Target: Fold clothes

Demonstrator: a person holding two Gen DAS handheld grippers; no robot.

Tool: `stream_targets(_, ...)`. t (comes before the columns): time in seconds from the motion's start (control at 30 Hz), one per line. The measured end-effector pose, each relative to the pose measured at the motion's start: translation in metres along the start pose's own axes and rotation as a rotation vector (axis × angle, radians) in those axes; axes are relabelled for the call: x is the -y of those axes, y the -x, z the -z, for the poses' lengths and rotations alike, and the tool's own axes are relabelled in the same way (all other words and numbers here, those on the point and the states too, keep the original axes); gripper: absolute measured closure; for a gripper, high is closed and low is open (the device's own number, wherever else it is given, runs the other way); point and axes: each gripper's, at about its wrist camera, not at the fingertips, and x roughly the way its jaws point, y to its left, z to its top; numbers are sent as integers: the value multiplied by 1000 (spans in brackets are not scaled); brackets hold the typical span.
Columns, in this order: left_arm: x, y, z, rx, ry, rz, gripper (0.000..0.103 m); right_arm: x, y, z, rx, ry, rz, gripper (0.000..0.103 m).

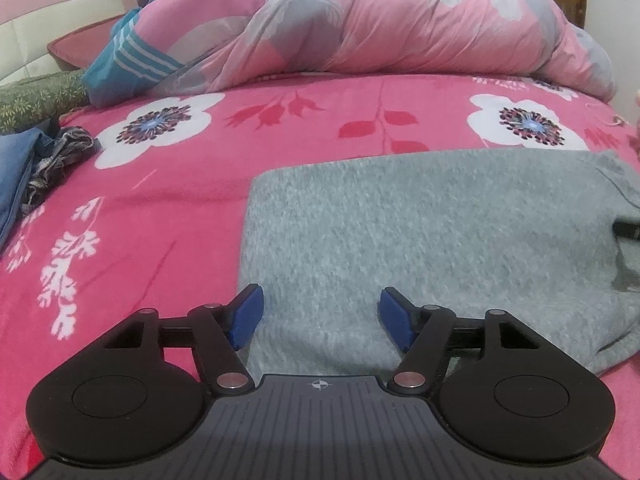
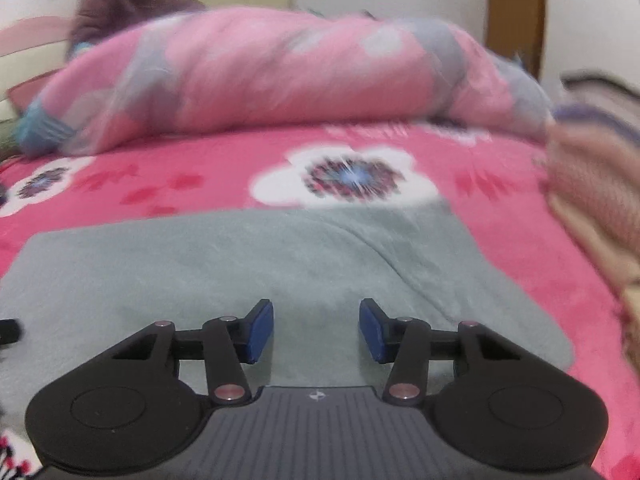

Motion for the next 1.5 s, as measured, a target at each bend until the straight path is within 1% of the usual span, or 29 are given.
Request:
stream_targets(0.1, 0, -1, 1, -3, -4, -1, 36, 6, -12, 16, 2, 17, -2, 53)
stream_targets(0.13, 0, -1, 1, -3, -7, -1, 36, 3, -10, 18, 10, 39, 12, 52)
stream_targets(0.27, 0, -1, 0, -9, -13, 0, 36, 0, -10, 20, 20, 20, 34, 51)
stream_targets(0.5, 0, 0, 0, -5, -15, 5, 35, 0, -8, 23, 44, 32, 38, 51)
stream_targets(0.57, -6, 2, 2, 10, 11, 31, 35, -1, -8, 22, 44, 45, 42, 50)
stream_targets(0.63, -16, 10, 6, 42, 50, 60, 34, -1, -8, 22, 42, 57, 42, 49)
stream_targets(0.67, -22, 14, 7, 58, 70, 74, 32, 0, -7, 21, 41, 58, 39, 49)
stream_targets(0.73, -34, 24, 13, 96, 99, 61, 29, 1, -7, 21, 40, 61, 35, 47)
stream_targets(0.77, -40, 29, 16, 111, 105, 53, 26, 2, -5, 20, 40, 58, 34, 46)
stream_targets(0.83, -54, 36, 22, 116, 122, 50, 25, 4, 3, 17, 37, 20, 29, 42)
stream_targets(0.9, -68, 40, 27, 113, 148, 55, 25, 3, 19, 17, 67, -38, 0, 42)
stream_targets(0.97, -82, 40, 33, 96, 190, 70, 26, -11, 43, 19, 136, -38, -90, 40)
stream_targets(1.0, -88, 39, 36, 82, 220, 82, 28, -18, 56, 21, 170, -37, -135, 36)
stream_targets(1.07, -101, 37, 40, 53, 280, 109, 32, -46, 76, 27, 225, 54, -234, 30)
stream_targets(1.1, -105, 38, 42, 49, 300, 117, 32, -62, 85, 32, 248, 108, -285, 25)
stream_targets(1.13, -109, 40, 45, 49, 310, 118, 32, -80, 92, 38, 261, 176, -334, 23)
stream_targets(1.17, -111, 42, 46, 51, 311, 112, 32, -97, 99, 45, 273, 244, -382, 19)
stream_targets(1.2, -114, 44, 47, 52, 311, 105, 34, -114, 103, 53, 279, 320, -412, 14)
stream_targets(1.23, -115, 46, 47, 53, 310, 104, 34, -135, 107, 63, 294, 414, -420, 11)
stream_targets(1.27, -117, 47, 48, 54, 310, 103, 35, -151, 109, 72, 314, 492, -408, 6)
stream_targets(1.3, -119, 49, 49, 55, 313, 102, 36, -167, 112, 81, 335, 570, -395, 3)
stream_targets(1.5, -129, 56, 47, 61, 314, 92, 41, -225, 106, 99, 373, 770, -370, 2)
